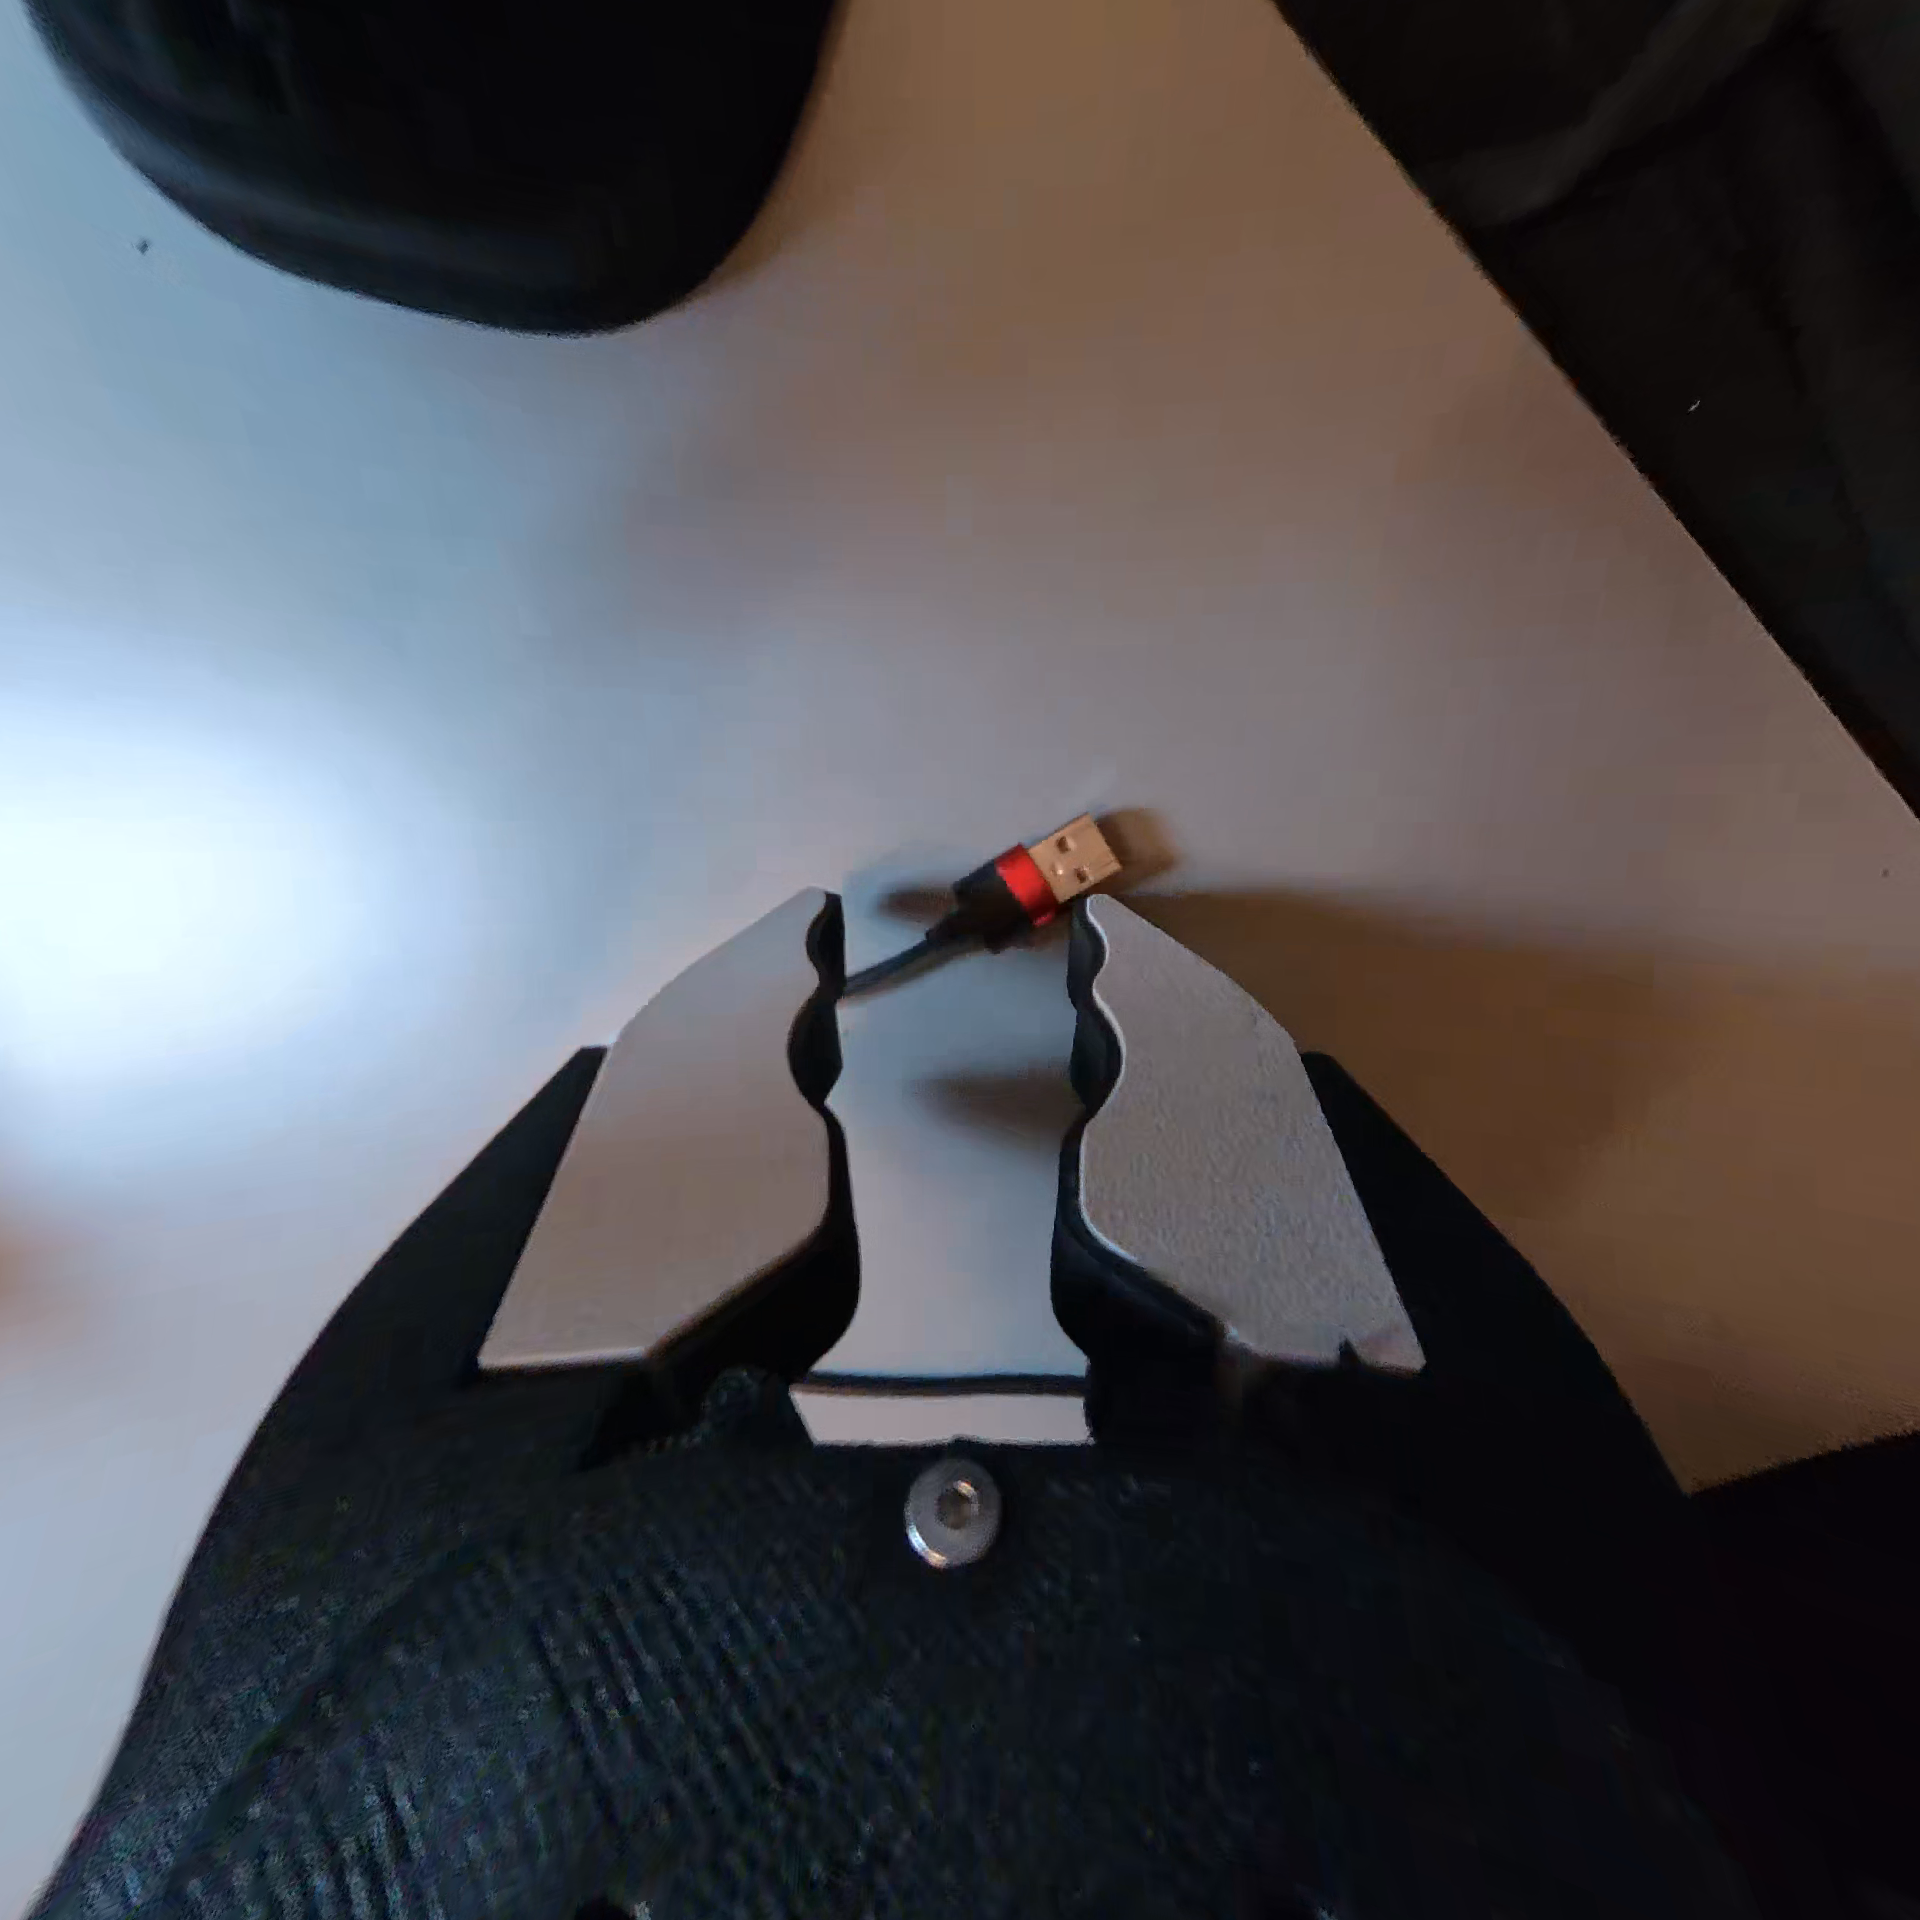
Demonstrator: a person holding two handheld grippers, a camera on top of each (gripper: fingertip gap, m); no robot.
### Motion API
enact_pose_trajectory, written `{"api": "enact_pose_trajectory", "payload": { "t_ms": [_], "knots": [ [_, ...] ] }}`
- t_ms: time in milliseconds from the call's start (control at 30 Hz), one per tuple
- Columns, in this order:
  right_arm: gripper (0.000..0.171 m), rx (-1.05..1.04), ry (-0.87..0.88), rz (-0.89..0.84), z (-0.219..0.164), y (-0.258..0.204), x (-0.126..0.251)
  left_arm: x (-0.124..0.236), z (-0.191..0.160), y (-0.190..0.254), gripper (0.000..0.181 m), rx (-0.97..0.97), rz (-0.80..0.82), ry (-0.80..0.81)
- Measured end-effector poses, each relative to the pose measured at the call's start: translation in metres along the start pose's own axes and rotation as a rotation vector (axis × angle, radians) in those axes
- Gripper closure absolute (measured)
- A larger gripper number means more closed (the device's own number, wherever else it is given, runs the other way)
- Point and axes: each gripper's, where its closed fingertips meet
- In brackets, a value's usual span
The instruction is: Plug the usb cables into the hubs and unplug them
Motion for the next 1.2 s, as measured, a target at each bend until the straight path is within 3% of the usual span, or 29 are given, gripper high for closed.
{"api": "enact_pose_trajectory", "payload": {
  "t_ms": [167,267,400,533,700,767,867,1033,1200],
  "knots": [
    [0.155,-0.036,0.066,0.088,0.008,-0.009,0.007,-0.004,0.007,0.001,0.16,0.005,-0.064,0.032],
    [0.155,-0.067,0.102,0.13,0.013,-0.012,0.01,-0.004,0.002,-0.013,0.161,0.154,-0.026,0.06],
    [0.155,-0.08,0.104,0.139,0.012,-0.011,0.011,0.008,-0.031,-0.04,0.161,0.45,0.089,0.08],
    [0.155,-0.087,0.106,0.156,0.011,-0.012,0.013,0.035,-0.061,-0.061,0.161,0.75,0.203,0.235],
    [0.155,-0.08,0.097,0.185,0.011,-0.018,0.014,0.076,-0.079,-0.069,0.161,0.979,0.255,0.456],
    [0.155,-0.079,0.086,0.189,0.01,-0.02,0.012,0.075,-0.091,-0.065,0.161,1.031,0.244,0.45],
    [0.155,-0.075,0.058,0.191,0.004,-0.022,0.008,0.069,-0.101,-0.06,0.161,0.941,0.29,0.416],
    [0.155,-0.072,0.026,0.187,-0.003,-0.024,0.003,0.061,-0.121,-0.054,0.152,0.715,0.398,0.215],
    [0.155,-0.086,0.012,0.186,-0.008,-0.021,0.0,0.057,-0.134,-0.054,0.151,0.551,0.331,0.05]
  ]
}}
Point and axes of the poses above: each gripper's, where its closed fingertips meet, x back along the fingers, z out of its top, y = z × x across the jaws, and after that the axes turned 7 degrees about -x, right-handed
